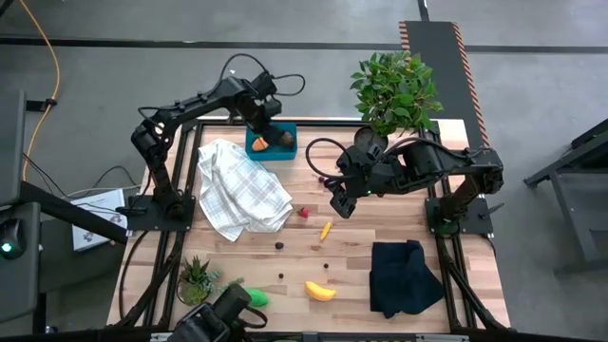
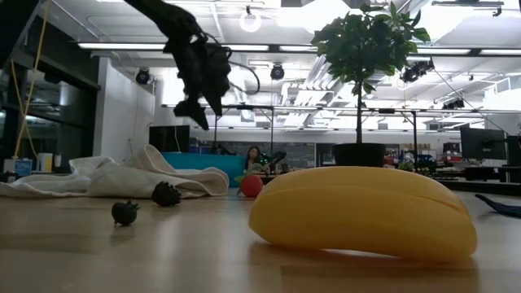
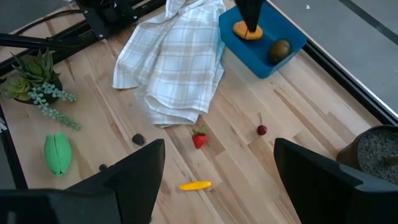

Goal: Pick and placing Produce into tupperware
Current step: Put the green corn into the blue bin

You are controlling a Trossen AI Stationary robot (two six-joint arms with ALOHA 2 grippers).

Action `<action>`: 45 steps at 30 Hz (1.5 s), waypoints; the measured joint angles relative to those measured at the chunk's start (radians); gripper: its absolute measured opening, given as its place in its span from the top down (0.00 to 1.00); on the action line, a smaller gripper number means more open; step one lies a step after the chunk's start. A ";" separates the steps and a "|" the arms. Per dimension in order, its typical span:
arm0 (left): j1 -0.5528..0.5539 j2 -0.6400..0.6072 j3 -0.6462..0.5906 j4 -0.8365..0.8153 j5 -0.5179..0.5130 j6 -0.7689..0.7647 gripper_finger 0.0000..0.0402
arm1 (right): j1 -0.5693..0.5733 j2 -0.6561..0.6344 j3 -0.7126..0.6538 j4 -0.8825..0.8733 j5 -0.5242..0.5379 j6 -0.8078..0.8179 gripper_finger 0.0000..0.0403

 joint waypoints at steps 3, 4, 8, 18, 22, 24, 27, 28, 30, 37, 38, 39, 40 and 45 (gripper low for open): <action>-0.004 0.000 0.075 -0.090 0.000 0.062 0.36 | 0.000 0.000 0.000 0.000 -0.003 0.000 0.27; -0.011 0.000 0.099 -0.124 0.004 0.091 0.37 | 0.000 0.000 0.000 0.000 -0.008 0.000 0.27; -0.055 -0.001 0.172 -0.275 0.025 0.212 0.43 | 0.003 0.000 0.000 0.001 -0.034 -0.017 0.27; -0.245 -0.113 0.168 -0.395 0.067 0.268 0.50 | 0.034 -0.001 -0.014 -0.016 -0.094 -0.015 0.27; -0.311 -0.181 0.168 -0.437 0.004 0.266 0.53 | 0.050 -0.001 -0.087 -0.011 -0.109 0.025 0.27; -0.340 -0.220 0.168 -0.445 -0.011 0.261 0.54 | 0.056 -0.001 -0.148 0.037 -0.147 0.043 0.27; -0.382 -0.294 0.168 -0.442 -0.021 0.243 0.56 | 0.073 0.001 -0.236 0.128 -0.203 0.078 0.27; -0.392 -0.319 0.168 -0.437 -0.033 0.229 0.56 | 0.078 0.001 -0.266 0.173 -0.219 0.089 0.27; -0.413 -0.369 0.167 -0.428 -0.068 0.192 0.58 | 0.086 0.001 -0.317 0.250 -0.259 0.114 0.27; -0.483 -0.602 0.005 -0.351 -0.129 0.018 0.60 | 0.093 0.001 -0.432 0.434 -0.346 0.158 0.27; -0.501 -0.636 -0.031 -0.325 -0.128 -0.014 0.60 | 0.091 0.001 -0.437 0.447 -0.347 0.157 0.27; -0.527 -0.674 -0.071 -0.298 -0.126 -0.049 0.60 | 0.088 0.000 -0.443 0.460 -0.348 0.158 0.27; -0.553 -0.707 -0.109 -0.277 -0.127 -0.079 0.60 | 0.084 0.000 -0.445 0.461 -0.348 0.157 0.27; -0.711 -0.846 -0.289 -0.169 -0.130 -0.213 0.60 | 0.055 0.000 -0.445 0.481 -0.345 0.131 0.27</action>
